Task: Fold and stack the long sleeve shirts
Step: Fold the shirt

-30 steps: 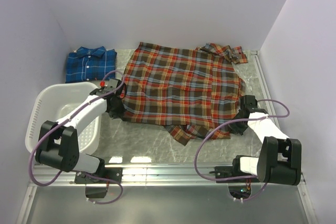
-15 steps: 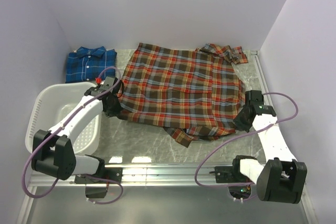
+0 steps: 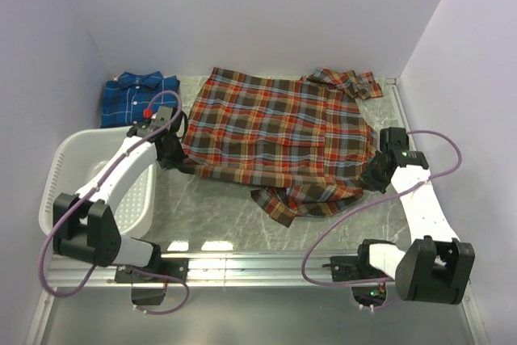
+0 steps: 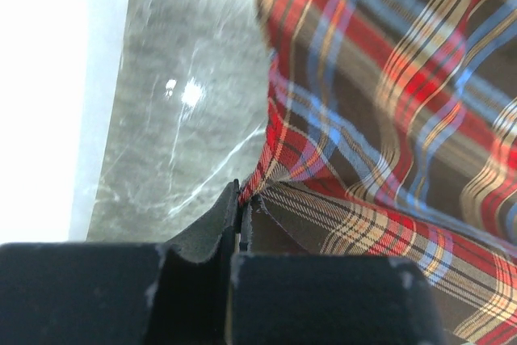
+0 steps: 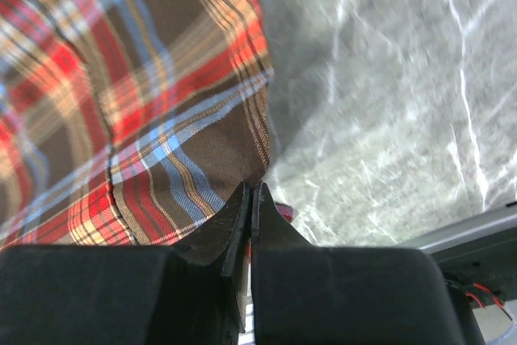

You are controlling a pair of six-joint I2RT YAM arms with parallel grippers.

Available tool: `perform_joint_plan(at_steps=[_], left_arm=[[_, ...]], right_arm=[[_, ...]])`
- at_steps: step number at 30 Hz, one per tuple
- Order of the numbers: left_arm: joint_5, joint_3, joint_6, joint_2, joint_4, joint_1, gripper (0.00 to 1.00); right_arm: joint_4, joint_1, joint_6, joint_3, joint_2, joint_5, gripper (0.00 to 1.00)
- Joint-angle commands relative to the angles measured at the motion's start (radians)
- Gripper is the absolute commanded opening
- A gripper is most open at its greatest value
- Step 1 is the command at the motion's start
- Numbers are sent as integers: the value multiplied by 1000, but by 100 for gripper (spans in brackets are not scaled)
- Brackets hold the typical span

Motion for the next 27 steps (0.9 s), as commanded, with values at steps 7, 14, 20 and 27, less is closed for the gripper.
perform_joint_plan(at_steps=[7,14,20,27], left_arm=[[-65,212,50,184,53,38,0],[-79,335,70,364,81,47,1],[-88,435,56,495,95,59,1],[-87,556,59,583,92,59,1]], right_arm=[[81,1,-56,171,155,56,0],[131,3,-53,248,287,47,0],[169,3,-27,291,368,56,0],[194,3,4,323,440,79,0]])
